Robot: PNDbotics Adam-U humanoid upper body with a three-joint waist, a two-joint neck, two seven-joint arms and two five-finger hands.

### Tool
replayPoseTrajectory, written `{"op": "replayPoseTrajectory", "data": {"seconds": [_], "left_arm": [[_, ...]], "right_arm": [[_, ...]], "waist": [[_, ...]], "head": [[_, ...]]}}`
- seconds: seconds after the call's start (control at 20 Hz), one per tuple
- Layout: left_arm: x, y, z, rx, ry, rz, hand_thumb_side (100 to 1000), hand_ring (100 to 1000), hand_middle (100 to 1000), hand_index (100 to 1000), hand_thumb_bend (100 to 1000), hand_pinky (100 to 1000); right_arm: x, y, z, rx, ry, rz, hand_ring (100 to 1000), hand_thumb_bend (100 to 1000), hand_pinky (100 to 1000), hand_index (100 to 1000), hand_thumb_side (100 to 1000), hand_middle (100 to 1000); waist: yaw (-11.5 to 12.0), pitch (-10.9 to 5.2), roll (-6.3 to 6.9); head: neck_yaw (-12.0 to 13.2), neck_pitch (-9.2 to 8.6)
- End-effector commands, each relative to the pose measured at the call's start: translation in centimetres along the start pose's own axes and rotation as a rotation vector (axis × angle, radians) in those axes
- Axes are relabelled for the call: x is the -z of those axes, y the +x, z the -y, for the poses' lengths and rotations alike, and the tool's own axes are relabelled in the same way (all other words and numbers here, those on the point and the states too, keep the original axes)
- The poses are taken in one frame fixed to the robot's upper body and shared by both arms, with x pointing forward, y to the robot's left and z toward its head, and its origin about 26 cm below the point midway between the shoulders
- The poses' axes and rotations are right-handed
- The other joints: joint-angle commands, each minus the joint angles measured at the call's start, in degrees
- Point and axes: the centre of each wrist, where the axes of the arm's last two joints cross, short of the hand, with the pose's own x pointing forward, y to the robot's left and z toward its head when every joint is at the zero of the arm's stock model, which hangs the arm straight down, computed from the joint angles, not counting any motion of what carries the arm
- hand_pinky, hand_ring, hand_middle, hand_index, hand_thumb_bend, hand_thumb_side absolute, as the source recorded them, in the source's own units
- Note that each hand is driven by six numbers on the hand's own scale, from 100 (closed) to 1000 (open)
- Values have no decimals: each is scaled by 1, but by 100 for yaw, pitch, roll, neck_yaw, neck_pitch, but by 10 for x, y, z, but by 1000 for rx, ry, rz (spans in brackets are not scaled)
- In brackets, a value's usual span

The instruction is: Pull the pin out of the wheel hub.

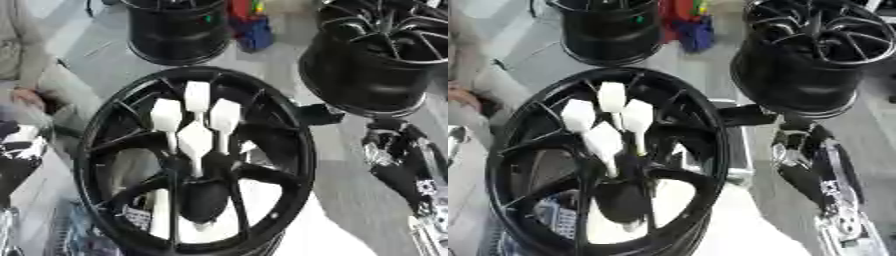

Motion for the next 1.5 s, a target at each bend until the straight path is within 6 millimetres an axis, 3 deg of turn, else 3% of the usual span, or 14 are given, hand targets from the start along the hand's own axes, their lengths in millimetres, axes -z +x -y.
{"op": "replayPoseTrajectory", "data": {"seconds": [0.05,0.5,0.7,1.1,1.3,1.5], "left_arm": [[5,9,-2,3,-2,37,239,567,689,745,556,576],[8,16,-6,15,-4,63,245,567,690,745,559,577],[24,37,-22,78,-17,145,269,567,691,748,572,578],[65,131,-61,376,-188,455,368,581,708,774,583,607],[74,177,-61,553,-421,588,411,593,717,793,563,636],[79,203,-55,715,-656,636,395,619,735,819,505,678]], "right_arm": [[4,6,4,-11,-4,29,593,100,651,753,145,653],[4,6,4,-12,-4,28,593,100,651,754,145,652],[4,5,5,-17,-3,26,593,100,651,754,144,652],[3,4,6,-27,11,24,593,100,652,754,144,652],[4,4,5,-31,24,24,593,100,652,754,144,652],[4,4,6,-36,35,23,593,100,652,754,144,652]], "waist": [[-6,-60,18],[-11,-60,33],[-30,-70,61],[-153,-92,147],[-229,-107,201],[-278,-125,245]], "head": [[-1,20],[-4,30],[-10,30],[31,30],[76,22],[97,23]]}}
